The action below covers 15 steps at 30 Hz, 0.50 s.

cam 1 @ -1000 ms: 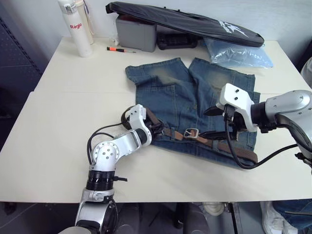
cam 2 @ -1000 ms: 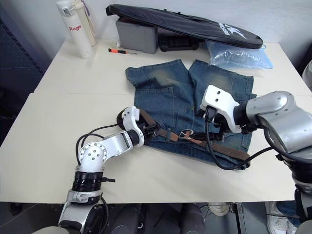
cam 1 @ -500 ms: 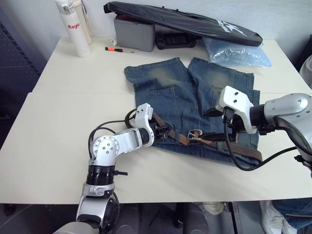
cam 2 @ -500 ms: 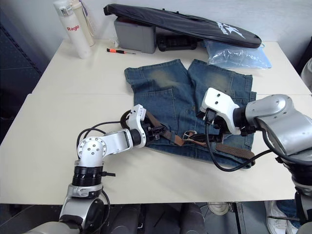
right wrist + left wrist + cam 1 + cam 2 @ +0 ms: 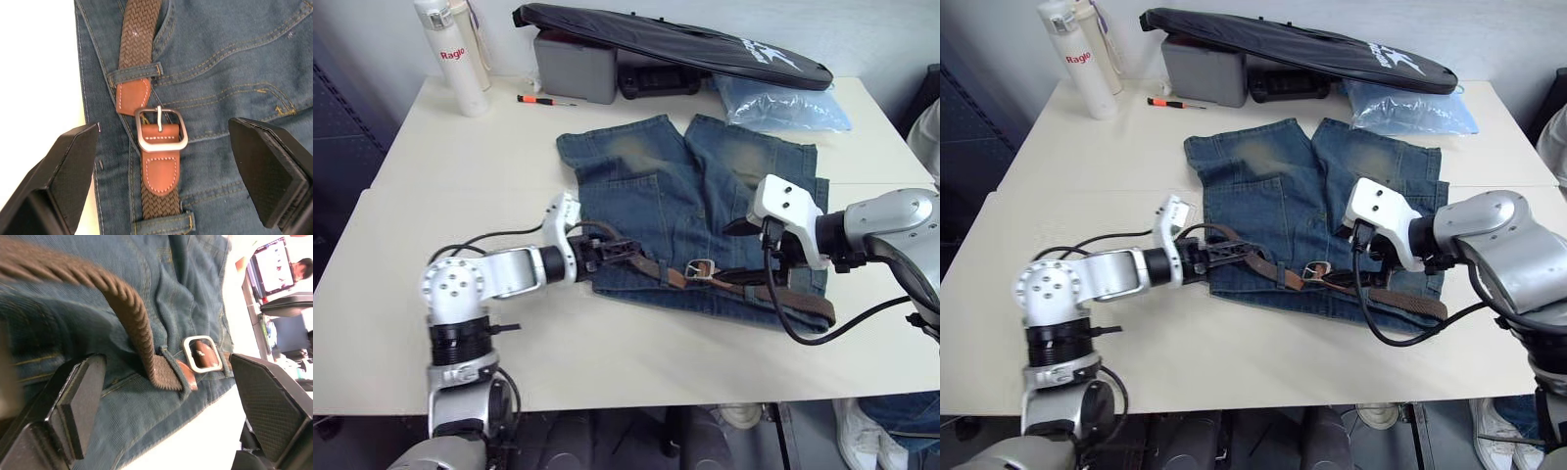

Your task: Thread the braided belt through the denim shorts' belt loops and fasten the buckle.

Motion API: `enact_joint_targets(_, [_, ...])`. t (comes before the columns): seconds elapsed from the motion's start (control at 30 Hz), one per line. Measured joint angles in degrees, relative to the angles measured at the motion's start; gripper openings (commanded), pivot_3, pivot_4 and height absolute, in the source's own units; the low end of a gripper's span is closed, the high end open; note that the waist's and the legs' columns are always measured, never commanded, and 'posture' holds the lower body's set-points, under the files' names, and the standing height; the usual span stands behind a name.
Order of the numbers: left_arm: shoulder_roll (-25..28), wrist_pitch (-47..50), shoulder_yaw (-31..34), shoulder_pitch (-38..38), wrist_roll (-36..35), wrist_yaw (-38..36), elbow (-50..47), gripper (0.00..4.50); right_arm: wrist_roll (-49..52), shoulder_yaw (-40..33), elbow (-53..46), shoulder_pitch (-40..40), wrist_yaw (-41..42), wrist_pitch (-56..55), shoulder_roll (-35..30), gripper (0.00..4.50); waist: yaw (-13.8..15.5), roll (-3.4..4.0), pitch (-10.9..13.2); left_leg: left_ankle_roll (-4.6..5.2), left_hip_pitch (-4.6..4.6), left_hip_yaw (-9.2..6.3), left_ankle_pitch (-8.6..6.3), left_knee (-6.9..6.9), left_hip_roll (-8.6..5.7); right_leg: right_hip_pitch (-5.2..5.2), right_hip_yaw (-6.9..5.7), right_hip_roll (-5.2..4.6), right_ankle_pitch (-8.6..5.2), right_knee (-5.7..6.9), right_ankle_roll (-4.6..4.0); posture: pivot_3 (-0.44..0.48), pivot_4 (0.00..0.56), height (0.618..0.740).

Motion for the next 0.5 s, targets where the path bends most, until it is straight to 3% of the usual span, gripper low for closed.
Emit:
enact_joint_targets(0.13, [11.24,2.42,-1.52,0.59,-8.01,-6.81,-3.42,4.43,0.10,0.02,-0.71,0.01,1.62,-0.09,-0.11,4.50,-0.53,0.00,0.00,-0.01,0.01,0.01,-0.01,-0.03,0.00,-0.02,0.02,0.00,-0.01,0.02,-0.01,0.000,0.150,0.740])
enact_joint_targets(0.27, [19.35,2.35,-1.97,1.37,-11.27,-14.94,-4.80,4.43,-0.19,1.22,-2.46,0.87,2.69,-2.28,-0.14,4.50,-0.76,0.00,0.00,-0.03,0.04,0.02,-0.02,-0.06,0.01,-0.04,0.03,0.01,-0.02,0.04,-0.03,0.000,0.150,0.740])
enact_joint_targets(0.4, [29.89,1.95,-1.61,5.22,-8.65,-29.33,-9.88,4.43,-1.64,4.37,-4.65,2.38,2.40,-5.27,1.06,4.50,-0.91,0.00,0.01,-0.05,0.02,0.12,-0.03,-0.12,0.01,-0.14,0.08,0.02,-0.03,0.03,-0.04,0.000,0.150,0.740])
enact_joint_targets(0.5, [37.61,-3.85,-1.44,8.24,-0.74,-42.61,-14.36,4.43,-4.96,7.66,-5.80,3.89,1.53,-10.20,2.49,4.50,-0.91,0.02,0.02,-0.09,0.03,0.17,-0.03,-0.18,0.02,-0.20,0.09,0.03,-0.06,0.04,-0.09,0.000,0.150,0.740])
